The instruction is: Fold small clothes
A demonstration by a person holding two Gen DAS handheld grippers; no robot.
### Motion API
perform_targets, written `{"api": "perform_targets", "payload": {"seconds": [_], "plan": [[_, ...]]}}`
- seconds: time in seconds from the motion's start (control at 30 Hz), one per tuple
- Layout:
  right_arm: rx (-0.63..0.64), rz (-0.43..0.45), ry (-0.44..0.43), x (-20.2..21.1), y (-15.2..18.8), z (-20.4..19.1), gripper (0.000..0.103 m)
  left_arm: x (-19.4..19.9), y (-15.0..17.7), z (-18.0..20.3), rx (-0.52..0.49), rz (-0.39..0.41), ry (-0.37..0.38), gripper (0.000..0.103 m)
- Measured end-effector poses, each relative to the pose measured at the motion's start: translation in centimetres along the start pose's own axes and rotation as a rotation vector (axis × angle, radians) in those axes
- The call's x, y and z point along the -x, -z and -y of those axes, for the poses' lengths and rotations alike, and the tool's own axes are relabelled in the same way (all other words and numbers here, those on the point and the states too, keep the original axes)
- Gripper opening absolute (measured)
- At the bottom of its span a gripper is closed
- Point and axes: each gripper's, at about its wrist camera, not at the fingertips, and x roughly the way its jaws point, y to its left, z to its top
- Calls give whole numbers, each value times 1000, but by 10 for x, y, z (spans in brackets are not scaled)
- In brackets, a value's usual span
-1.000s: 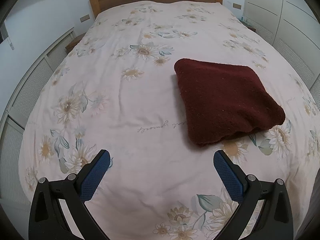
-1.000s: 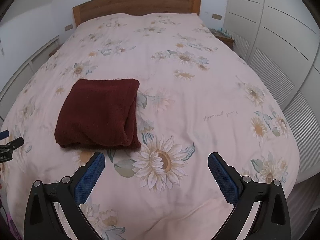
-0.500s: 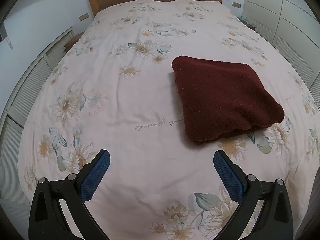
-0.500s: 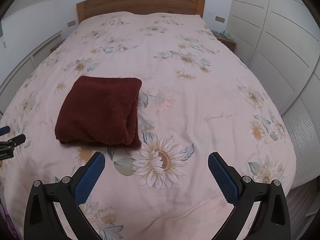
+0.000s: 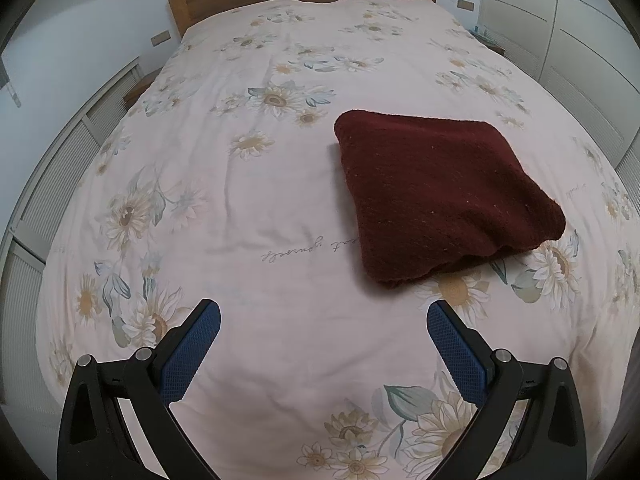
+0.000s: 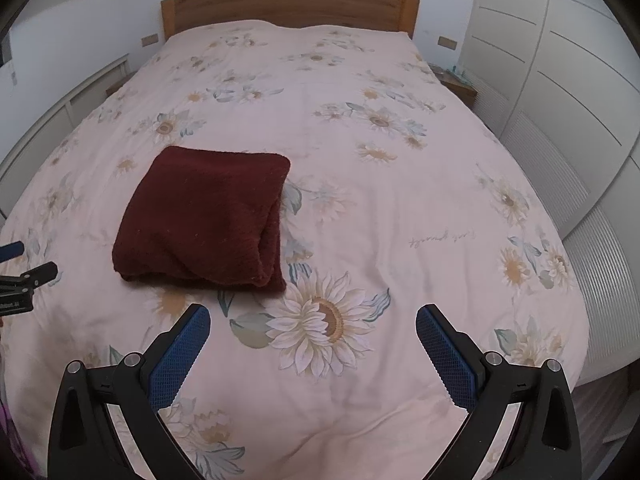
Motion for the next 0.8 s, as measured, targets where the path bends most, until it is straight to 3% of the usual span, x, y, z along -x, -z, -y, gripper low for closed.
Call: {"api": "perform_targets", "payload": {"seconds": [0.8], "plan": [[16, -22, -1, -6, 4, -1, 103, -3, 1, 1, -9, -11, 24, 102]]}}
